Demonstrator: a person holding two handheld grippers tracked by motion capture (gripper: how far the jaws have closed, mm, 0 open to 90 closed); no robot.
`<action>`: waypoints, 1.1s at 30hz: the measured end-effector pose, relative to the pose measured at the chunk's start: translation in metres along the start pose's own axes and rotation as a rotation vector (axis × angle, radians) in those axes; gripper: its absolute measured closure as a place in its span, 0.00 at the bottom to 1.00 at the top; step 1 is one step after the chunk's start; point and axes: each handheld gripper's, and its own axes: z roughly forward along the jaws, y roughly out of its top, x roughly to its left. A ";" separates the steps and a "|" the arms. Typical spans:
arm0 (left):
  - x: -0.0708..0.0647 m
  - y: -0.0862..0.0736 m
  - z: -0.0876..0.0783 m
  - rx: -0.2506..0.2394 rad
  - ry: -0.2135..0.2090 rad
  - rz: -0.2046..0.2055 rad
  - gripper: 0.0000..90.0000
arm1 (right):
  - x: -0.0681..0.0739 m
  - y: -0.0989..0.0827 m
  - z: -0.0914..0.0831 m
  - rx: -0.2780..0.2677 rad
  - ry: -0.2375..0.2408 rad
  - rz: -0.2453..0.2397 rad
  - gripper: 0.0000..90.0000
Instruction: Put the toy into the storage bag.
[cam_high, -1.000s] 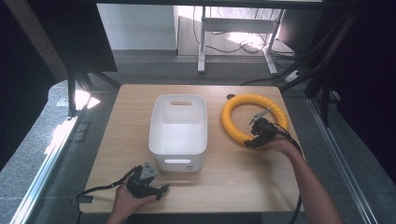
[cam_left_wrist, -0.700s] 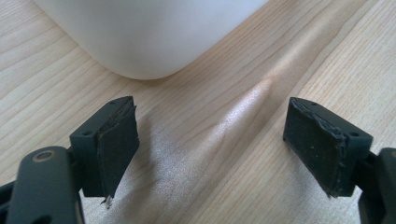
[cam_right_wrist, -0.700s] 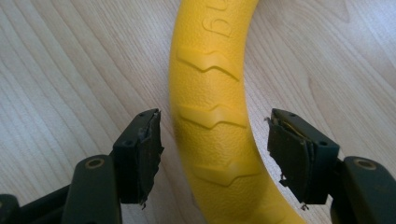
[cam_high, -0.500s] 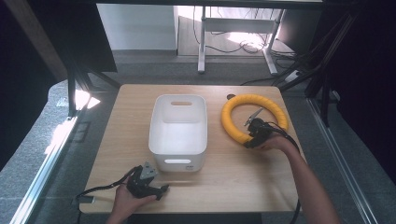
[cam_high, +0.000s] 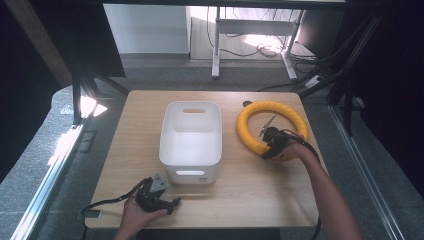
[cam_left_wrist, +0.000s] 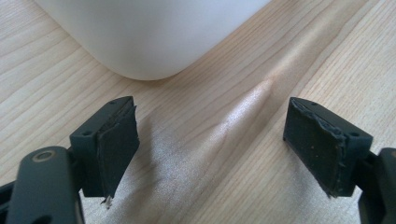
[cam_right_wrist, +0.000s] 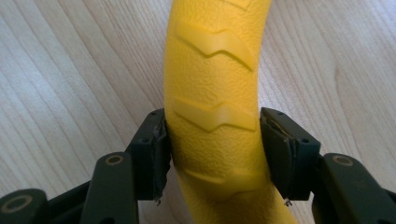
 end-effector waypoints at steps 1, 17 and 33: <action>0.000 0.000 0.000 -0.001 0.000 0.000 0.20 | 0.001 0.001 0.001 0.001 0.003 0.001 0.50; 0.000 0.000 -0.001 -0.006 -0.013 -0.003 0.20 | -0.006 -0.001 0.001 -0.023 0.056 -0.009 0.54; 0.000 0.000 0.000 -0.005 -0.011 -0.002 0.20 | -0.008 0.002 -0.025 -0.222 0.129 0.064 0.56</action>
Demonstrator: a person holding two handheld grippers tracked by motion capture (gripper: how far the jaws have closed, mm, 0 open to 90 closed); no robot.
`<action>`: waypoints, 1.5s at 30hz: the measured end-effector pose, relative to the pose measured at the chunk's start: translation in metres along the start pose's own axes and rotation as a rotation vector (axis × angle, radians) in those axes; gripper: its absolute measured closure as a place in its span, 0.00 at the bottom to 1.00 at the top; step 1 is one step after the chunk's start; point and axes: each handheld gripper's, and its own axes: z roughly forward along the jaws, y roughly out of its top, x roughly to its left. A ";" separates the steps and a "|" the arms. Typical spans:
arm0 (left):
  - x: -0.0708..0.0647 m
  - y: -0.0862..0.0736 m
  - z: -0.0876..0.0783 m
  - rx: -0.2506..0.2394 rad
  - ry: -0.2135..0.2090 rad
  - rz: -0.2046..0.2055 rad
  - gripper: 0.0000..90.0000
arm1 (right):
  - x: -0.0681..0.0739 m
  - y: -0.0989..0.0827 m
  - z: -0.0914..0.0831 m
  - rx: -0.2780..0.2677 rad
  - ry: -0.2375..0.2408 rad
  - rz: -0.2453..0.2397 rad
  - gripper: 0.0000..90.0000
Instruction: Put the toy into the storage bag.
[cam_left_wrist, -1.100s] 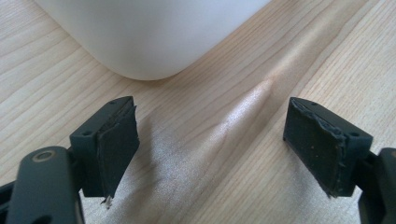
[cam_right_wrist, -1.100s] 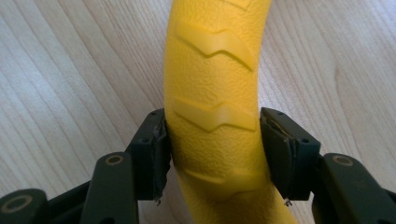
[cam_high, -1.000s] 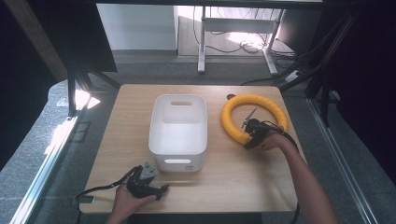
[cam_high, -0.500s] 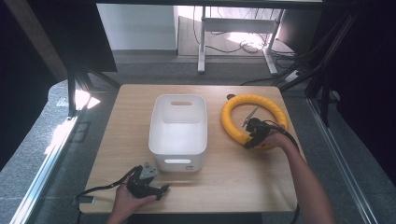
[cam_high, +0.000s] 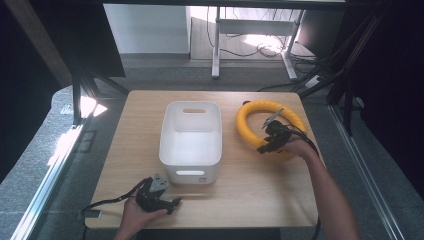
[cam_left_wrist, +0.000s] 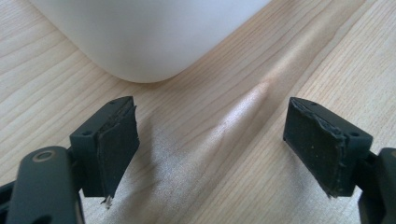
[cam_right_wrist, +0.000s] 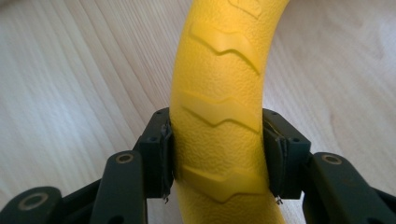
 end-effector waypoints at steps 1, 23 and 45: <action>0.000 0.000 0.000 0.000 0.000 0.000 0.20 | 0.000 0.001 -0.003 -0.022 0.007 0.003 0.56; 0.000 0.000 0.000 -0.001 0.000 0.000 0.20 | -0.004 0.007 -0.048 -0.286 0.106 0.097 0.57; 0.001 0.001 0.000 -0.002 0.001 0.001 0.20 | -0.004 0.004 -0.077 -0.479 0.141 0.134 0.58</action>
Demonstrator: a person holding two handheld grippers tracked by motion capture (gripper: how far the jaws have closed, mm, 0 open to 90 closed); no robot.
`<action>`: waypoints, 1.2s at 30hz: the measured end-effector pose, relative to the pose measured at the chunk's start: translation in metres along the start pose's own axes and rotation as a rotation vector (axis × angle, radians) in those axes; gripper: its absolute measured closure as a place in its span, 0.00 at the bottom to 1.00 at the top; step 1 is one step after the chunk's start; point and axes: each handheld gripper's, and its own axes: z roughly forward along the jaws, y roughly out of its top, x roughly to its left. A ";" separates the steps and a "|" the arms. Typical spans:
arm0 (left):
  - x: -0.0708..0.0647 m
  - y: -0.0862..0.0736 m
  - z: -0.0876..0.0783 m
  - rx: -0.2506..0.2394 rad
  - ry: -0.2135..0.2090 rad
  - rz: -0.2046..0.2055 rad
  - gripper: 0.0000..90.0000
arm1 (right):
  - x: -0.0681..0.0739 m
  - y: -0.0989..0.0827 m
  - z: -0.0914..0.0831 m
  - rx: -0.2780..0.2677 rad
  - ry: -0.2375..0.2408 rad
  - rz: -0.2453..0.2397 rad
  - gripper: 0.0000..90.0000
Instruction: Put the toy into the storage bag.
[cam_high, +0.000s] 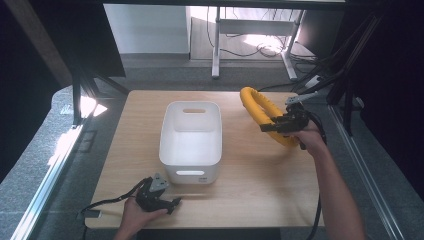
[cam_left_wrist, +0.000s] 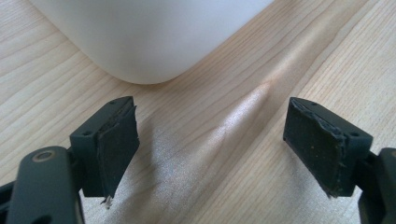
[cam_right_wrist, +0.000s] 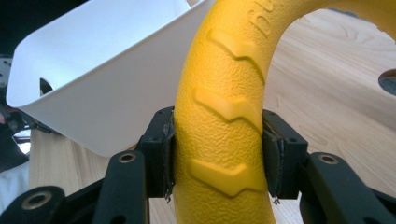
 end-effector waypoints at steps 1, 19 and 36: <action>0.000 0.000 0.000 0.000 0.000 0.000 0.20 | 0.001 0.000 -0.001 -0.004 0.000 -0.001 0.58; 0.000 0.000 0.000 0.000 -0.002 -0.001 0.20 | 0.008 0.004 -0.013 -0.079 0.027 -0.008 0.58; 0.000 0.000 0.000 -0.001 -0.003 -0.003 0.20 | 0.022 0.007 -0.021 -0.143 0.068 -0.015 0.58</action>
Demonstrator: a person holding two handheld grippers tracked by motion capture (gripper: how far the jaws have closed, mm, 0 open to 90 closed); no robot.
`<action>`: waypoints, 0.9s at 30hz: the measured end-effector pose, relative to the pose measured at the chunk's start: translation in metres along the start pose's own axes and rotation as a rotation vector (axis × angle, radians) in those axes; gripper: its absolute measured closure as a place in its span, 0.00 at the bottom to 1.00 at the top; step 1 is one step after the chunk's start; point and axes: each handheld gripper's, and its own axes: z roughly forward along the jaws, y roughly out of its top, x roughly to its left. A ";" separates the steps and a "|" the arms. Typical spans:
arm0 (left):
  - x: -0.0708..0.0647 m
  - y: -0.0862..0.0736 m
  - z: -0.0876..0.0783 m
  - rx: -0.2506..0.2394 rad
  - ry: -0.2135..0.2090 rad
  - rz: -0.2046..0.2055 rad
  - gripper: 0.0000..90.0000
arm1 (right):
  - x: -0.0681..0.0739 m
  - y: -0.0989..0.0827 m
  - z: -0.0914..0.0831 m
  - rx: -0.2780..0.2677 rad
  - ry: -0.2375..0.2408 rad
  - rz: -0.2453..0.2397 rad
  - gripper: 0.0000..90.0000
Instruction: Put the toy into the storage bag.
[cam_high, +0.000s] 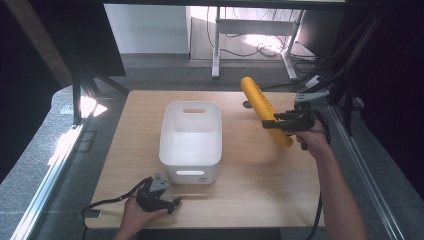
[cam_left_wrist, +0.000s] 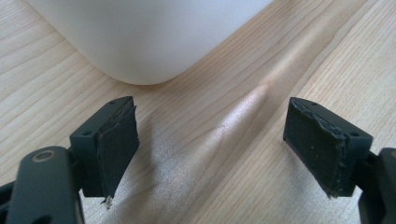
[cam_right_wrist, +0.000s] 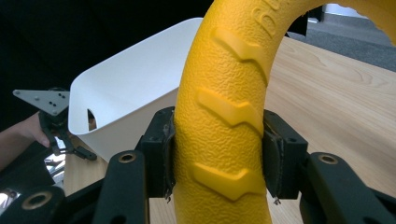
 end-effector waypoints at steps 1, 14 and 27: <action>0.000 0.000 0.000 0.000 0.000 0.000 0.20 | 0.000 0.000 0.000 0.000 0.000 0.000 0.58; 0.000 0.000 0.000 -0.001 0.000 -0.002 0.20 | 0.012 -0.001 0.000 -0.052 0.044 -0.005 0.58; 0.000 0.000 0.000 -0.001 -0.001 -0.002 0.20 | 0.018 -0.002 0.002 -0.067 0.063 0.010 0.58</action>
